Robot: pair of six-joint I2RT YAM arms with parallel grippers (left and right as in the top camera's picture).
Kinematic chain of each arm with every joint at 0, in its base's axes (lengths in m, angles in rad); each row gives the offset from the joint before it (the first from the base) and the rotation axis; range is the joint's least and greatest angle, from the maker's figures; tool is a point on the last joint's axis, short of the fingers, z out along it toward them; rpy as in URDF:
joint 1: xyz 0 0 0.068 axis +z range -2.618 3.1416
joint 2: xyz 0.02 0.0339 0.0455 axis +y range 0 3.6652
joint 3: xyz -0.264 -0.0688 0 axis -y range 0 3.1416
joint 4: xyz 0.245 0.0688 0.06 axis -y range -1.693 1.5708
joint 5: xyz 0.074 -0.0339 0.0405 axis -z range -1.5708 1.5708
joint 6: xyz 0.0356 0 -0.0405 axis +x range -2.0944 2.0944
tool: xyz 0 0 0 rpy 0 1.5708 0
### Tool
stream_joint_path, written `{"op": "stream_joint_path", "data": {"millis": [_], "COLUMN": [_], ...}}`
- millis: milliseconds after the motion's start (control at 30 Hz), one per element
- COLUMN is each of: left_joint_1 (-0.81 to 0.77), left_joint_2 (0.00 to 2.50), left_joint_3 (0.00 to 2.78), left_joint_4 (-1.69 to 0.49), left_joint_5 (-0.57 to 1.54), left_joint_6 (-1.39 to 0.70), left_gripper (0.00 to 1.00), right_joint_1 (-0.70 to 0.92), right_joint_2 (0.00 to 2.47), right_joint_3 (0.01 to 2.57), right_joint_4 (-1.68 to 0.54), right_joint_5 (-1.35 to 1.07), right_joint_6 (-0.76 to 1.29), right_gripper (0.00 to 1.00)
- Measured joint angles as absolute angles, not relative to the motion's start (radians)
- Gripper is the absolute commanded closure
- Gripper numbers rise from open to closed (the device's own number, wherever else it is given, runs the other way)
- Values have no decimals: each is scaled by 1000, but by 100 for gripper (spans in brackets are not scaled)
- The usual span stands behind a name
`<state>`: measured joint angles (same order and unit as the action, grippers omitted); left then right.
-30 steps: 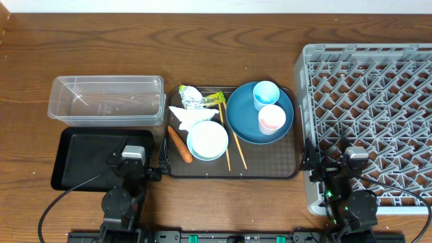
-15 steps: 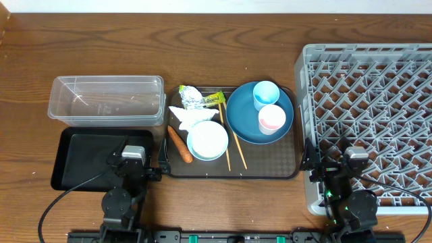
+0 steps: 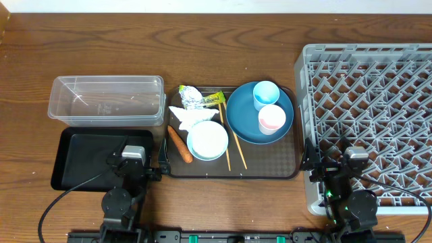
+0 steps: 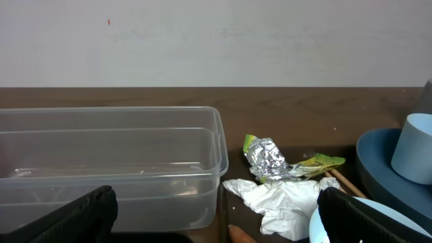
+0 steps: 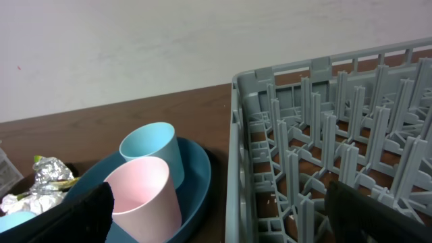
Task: Sort waste into correct bins and load items into the dishwasher rack
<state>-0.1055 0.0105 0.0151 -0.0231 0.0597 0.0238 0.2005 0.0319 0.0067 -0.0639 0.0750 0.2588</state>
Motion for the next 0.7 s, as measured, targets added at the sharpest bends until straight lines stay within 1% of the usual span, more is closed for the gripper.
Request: {"op": "stream_joint_path", "data": {"millis": [300, 400, 500, 700], "left_joint_1": [-105, -105, -105, -105], "left_joint_2": [10, 10, 10, 13], "left_joint_3": [15, 10, 10, 65], "left_joint_4": [-8, 44, 118, 106], "left_joint_5": [90, 126, 163, 199], "left_joint_6": [23, 21, -33, -149], "left_gripper": [2, 2, 2, 2], "right_joint_1": [200, 200, 200, 200], "right_joint_2": [32, 32, 32, 32], "right_joint_3": [7, 7, 7, 7], "right_joint_4": [-64, -64, -64, -64], "right_joint_5": [75, 75, 75, 75], "right_joint_6": [259, 259, 259, 259], "right_gripper": [1, 1, 1, 1]}}
